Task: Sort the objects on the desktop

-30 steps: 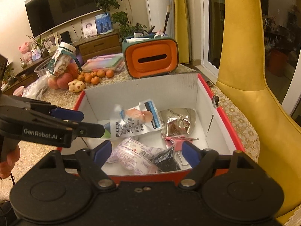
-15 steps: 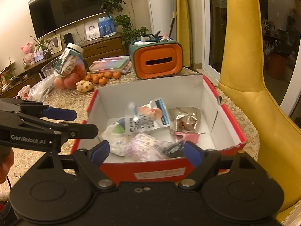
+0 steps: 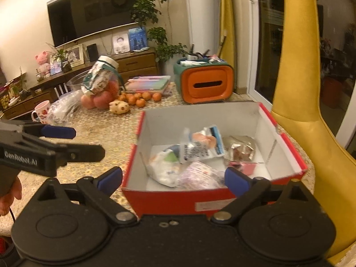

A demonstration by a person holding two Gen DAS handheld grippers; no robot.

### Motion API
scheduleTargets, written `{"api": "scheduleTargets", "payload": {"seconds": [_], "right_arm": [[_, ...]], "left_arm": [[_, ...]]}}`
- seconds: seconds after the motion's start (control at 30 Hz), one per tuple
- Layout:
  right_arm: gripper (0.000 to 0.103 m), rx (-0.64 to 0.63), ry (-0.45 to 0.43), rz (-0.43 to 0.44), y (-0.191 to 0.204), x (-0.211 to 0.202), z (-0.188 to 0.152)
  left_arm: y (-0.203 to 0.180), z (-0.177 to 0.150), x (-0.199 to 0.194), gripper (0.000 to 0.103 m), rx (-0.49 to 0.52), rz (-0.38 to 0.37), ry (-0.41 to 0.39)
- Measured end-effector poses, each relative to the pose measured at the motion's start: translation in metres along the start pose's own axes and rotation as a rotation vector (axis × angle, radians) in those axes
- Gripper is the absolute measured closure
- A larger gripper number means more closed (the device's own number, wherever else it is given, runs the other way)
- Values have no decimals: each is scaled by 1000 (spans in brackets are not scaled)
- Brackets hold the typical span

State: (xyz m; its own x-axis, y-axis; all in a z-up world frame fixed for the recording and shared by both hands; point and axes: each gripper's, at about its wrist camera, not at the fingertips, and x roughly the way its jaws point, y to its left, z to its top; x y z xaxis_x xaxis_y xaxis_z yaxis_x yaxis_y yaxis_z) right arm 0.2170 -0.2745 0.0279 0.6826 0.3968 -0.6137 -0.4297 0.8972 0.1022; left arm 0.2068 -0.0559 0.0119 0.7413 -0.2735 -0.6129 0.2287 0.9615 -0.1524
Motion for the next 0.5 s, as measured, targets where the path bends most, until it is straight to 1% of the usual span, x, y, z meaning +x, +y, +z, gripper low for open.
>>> {"api": "scheduleTargets", "payload": {"seconds": [0.23,0.5], "right_arm": [[5,-22,-9,18,31,15,20],[5,-60,-4,33,69,52,42]], "left_arm": [[38,-16,-15,0,-17,52,-11],[74,-25,-12,0,-32,117,-37]]}}
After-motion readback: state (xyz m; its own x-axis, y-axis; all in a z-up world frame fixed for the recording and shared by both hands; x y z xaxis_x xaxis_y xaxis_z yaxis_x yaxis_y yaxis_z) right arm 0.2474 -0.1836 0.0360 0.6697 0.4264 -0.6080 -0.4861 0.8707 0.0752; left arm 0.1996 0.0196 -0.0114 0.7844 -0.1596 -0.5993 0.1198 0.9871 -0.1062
